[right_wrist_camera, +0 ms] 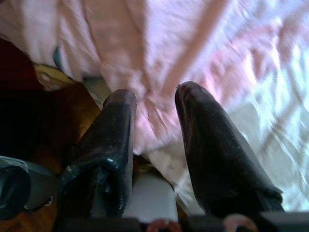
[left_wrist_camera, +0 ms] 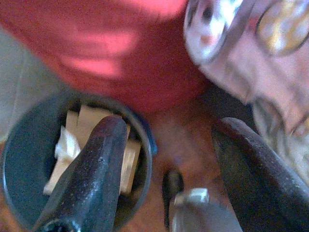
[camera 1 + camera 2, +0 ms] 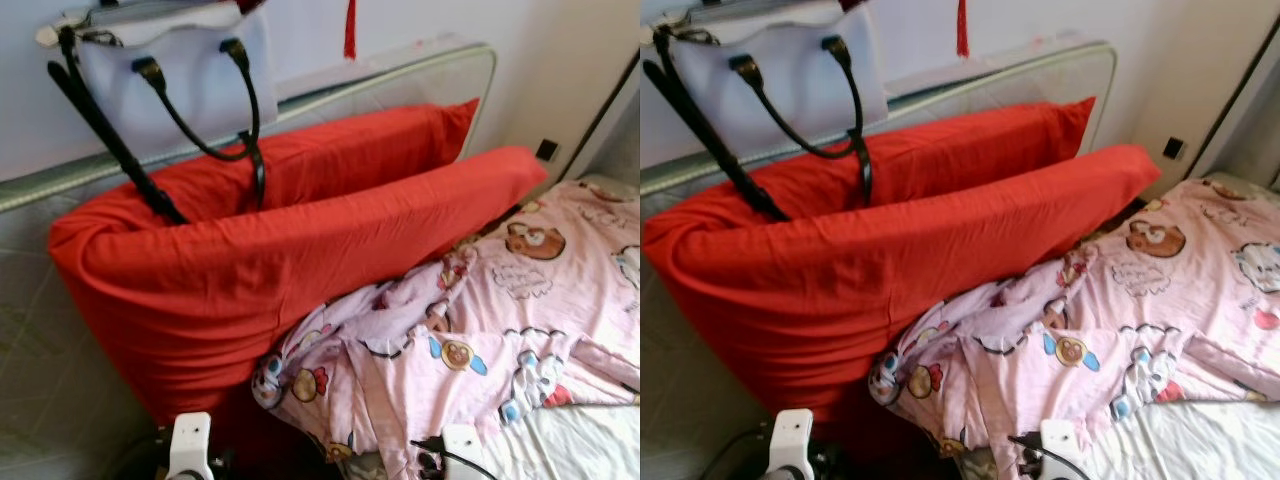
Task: Clean up the room
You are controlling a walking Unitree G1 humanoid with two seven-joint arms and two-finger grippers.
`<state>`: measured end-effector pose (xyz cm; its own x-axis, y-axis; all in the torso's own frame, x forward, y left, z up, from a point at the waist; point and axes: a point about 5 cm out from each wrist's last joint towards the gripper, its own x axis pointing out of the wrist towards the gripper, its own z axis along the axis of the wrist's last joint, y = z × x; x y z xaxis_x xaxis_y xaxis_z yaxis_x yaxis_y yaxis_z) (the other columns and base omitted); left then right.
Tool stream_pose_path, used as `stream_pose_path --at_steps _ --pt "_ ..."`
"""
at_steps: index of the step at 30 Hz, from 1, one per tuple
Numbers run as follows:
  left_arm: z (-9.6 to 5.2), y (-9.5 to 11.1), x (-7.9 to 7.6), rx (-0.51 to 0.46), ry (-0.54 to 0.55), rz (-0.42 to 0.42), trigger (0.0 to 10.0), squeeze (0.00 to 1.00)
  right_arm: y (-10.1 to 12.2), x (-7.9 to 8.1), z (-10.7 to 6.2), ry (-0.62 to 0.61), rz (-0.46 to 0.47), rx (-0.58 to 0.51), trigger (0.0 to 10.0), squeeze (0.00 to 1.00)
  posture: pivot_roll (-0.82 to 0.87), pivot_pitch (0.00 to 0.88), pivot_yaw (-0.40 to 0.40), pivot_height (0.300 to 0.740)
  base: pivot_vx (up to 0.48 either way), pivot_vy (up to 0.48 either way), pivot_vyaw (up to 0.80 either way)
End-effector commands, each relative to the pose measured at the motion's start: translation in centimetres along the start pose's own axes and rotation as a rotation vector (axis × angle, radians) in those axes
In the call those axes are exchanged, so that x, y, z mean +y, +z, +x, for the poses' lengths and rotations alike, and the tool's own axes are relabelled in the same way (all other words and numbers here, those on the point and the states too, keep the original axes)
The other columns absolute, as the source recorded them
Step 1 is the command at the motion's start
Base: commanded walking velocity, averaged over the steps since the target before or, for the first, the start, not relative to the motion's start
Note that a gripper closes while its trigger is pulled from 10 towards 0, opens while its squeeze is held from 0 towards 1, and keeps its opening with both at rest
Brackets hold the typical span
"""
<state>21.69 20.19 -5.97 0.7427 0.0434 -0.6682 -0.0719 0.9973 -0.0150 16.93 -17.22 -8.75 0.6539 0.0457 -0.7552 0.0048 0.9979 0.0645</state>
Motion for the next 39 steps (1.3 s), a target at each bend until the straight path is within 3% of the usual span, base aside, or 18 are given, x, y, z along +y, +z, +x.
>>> stream_pose_path --at_steps 1,6,19,28,31,39 --pt "0.4 1.4 -1.0 -0.062 -0.030 -0.020 10.0 0.00 -0.5 -0.7 -0.3 -0.020 0.029 -0.005 10.0 0.00 -0.04 0.000 0.001 0.740 0.000 0.000 0.00" --pt "0.7 3.6 -2.1 -0.172 -0.067 -0.029 10.0 0.00 -0.3 -0.7 -0.4 -0.036 0.088 -0.046 10.0 0.00 -0.04 0.000 0.002 0.740 0.000 0.000 0.00" --pt "0.5 3.8 -2.1 -0.222 -0.063 -0.041 10.0 0.00 -0.3 -0.8 -0.6 -0.064 0.200 -0.097 10.0 0.00 -0.03 0.000 -0.001 0.740 0.000 0.141 0.00" --pt "0.2 7.8 -2.6 -0.440 -0.079 -0.048 10.0 0.00 0.4 -0.7 -0.7 -0.027 0.197 -0.184 10.0 0.00 -0.04 0.000 -0.002 0.740 0.000 0.000 0.00" --pt "-0.1 8.6 -2.7 -0.496 -0.086 -0.053 10.0 0.00 8.9 0.4 0.6 0.015 0.125 -0.453 10.0 0.00 -0.04 0.000 -0.002 0.740 0.000 0.000 0.00" --pt "-0.1 8.6 -2.7 -0.496 -0.086 -0.053 10.0 0.00 8.9 0.4 0.6 0.015 0.125 -0.453 10.0 0.00 -0.04 0.000 -0.002 0.740 0.000 0.000 0.00"
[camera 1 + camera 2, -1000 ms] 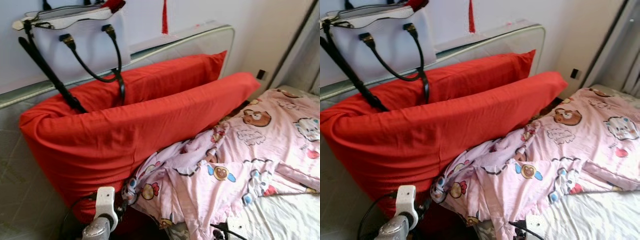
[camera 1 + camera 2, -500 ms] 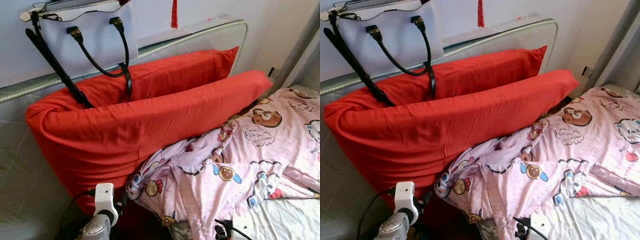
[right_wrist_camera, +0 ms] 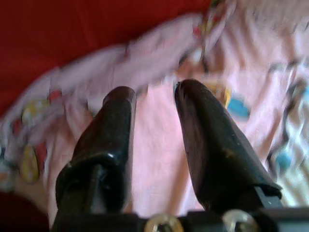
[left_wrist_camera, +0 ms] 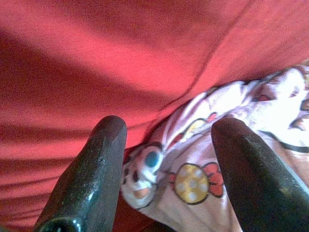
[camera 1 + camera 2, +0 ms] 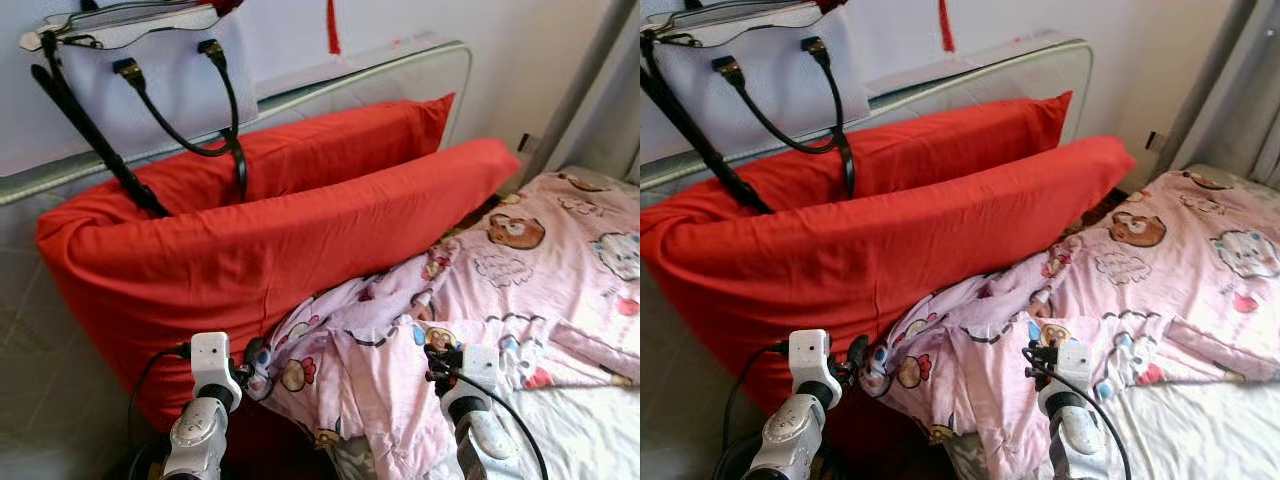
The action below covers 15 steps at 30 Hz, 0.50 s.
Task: Clean up the room
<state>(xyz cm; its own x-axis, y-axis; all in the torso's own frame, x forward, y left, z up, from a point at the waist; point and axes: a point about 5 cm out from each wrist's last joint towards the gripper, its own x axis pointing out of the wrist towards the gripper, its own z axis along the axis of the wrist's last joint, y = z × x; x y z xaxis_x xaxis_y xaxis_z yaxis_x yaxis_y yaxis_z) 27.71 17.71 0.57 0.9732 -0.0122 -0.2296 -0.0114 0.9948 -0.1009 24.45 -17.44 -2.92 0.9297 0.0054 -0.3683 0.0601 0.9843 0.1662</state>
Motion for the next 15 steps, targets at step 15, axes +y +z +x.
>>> stream_pose_path --at_steps 15 --pt "-0.16 -0.11 0.27 -0.002 0.009 -0.003 10.0 0.00 -0.62 0.11 -0.24 -0.003 0.008 0.029 10.0 0.00 -0.04 0.000 -0.002 0.740 0.000 0.000 0.00"
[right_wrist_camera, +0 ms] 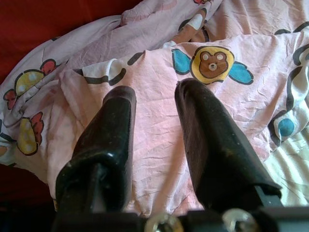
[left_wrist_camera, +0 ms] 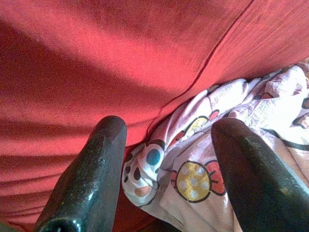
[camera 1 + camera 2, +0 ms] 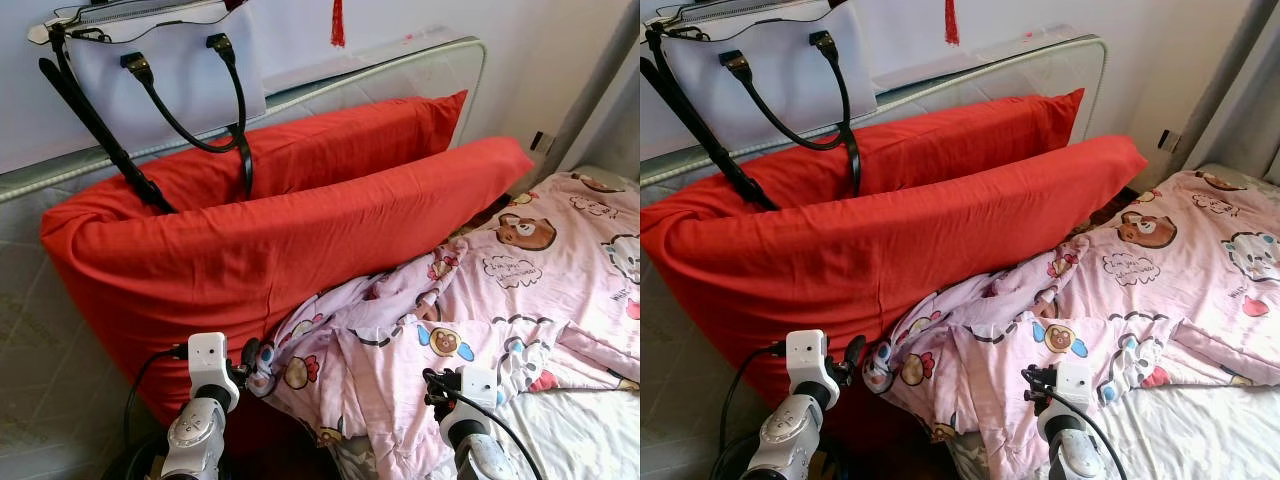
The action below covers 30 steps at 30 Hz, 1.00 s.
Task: Clean up the room
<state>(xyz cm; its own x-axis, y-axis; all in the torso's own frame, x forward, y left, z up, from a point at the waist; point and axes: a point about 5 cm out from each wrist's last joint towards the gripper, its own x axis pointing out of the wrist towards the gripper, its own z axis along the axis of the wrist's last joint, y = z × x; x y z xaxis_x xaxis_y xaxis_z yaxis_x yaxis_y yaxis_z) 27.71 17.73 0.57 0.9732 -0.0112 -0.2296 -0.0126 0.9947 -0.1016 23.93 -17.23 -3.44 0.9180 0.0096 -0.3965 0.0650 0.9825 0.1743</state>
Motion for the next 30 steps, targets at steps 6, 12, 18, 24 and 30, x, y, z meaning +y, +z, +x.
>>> stream_pose_path --at_steps 6,12,18,24,30 --pt "-0.2 -0.1 0.2 -0.002 0.008 -0.002 10.0 0.00 0.1 0.0 0.0 -0.001 -0.002 -0.002 10.0 0.00 -0.04 0.000 -0.002 0.740 0.000 0.000 0.00" --pt "-0.3 0.1 0.4 -0.012 0.018 -0.005 10.0 0.00 2.6 0.9 1.1 0.020 -0.014 -0.113 10.0 0.00 -0.04 0.000 -0.006 0.740 0.000 0.106 0.00" --pt "-0.3 0.2 0.6 -0.010 0.028 -0.007 10.0 0.00 2.9 0.9 1.1 0.015 -0.009 -0.126 10.0 0.00 -0.04 0.000 -0.005 0.740 0.000 0.456 0.00" --pt "-0.3 0.3 0.7 -0.014 0.028 -0.003 10.0 0.00 2.8 0.9 1.0 0.011 -0.008 -0.121 10.0 0.00 -0.03 0.000 -0.004 0.740 0.000 0.180 0.00" --pt "-0.3 0.3 0.7 -0.018 0.028 -0.001 10.0 0.00 2.8 0.9 1.0 0.010 -0.006 -0.119 10.0 0.00 -0.03 0.000 -0.005 0.740 0.000 0.000 0.00"
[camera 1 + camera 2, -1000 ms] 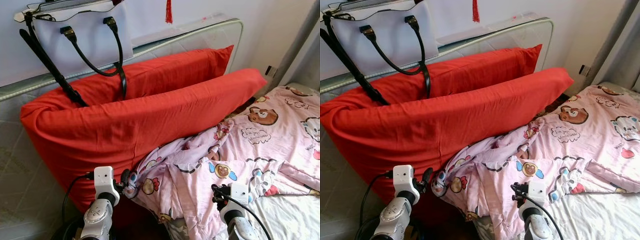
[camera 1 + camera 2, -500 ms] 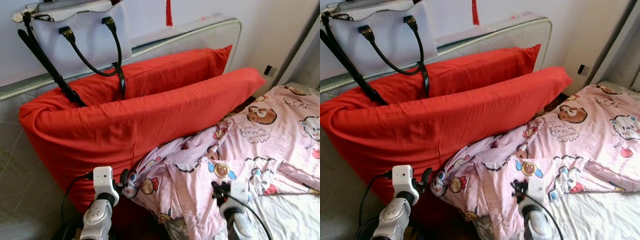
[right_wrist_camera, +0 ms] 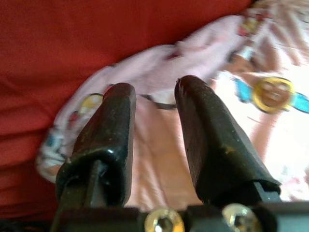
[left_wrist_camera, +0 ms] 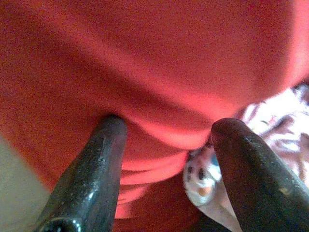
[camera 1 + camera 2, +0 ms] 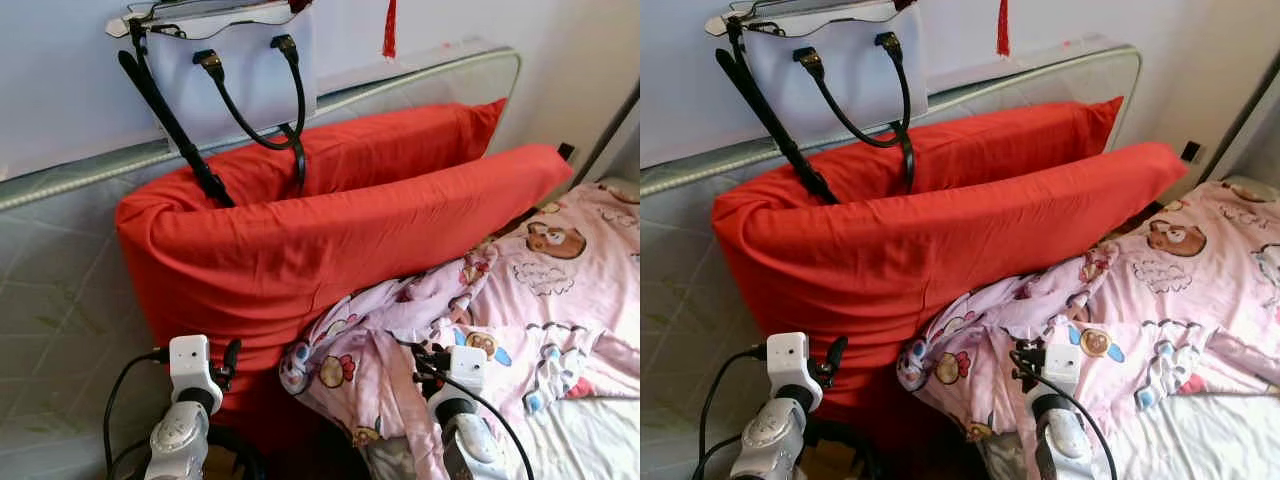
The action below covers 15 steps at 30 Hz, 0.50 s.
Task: Clean up the room
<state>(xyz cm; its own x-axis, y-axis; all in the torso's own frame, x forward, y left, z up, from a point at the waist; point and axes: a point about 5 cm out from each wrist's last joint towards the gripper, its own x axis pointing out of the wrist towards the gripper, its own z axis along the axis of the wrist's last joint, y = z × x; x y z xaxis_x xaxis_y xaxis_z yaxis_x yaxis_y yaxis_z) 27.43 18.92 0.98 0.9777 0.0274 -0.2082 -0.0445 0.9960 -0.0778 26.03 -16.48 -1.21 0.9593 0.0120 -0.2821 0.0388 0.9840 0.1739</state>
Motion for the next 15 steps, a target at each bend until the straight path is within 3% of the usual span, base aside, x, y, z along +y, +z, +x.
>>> stream_pose_path --at_steps 1,15 --pt "0.07 -0.10 -0.50 0.008 -0.008 -0.017 10.0 0.00 0.12 -0.42 0.01 -0.015 0.002 0.001 10.0 0.00 -0.03 0.000 -0.005 0.740 0.000 0.000 0.00" --pt "0.15 0.13 -0.84 -0.001 -0.017 -0.015 10.0 0.00 0.02 -0.68 0.05 -0.020 0.007 0.016 10.0 0.00 -0.03 0.000 -0.006 0.740 0.000 0.000 0.00"
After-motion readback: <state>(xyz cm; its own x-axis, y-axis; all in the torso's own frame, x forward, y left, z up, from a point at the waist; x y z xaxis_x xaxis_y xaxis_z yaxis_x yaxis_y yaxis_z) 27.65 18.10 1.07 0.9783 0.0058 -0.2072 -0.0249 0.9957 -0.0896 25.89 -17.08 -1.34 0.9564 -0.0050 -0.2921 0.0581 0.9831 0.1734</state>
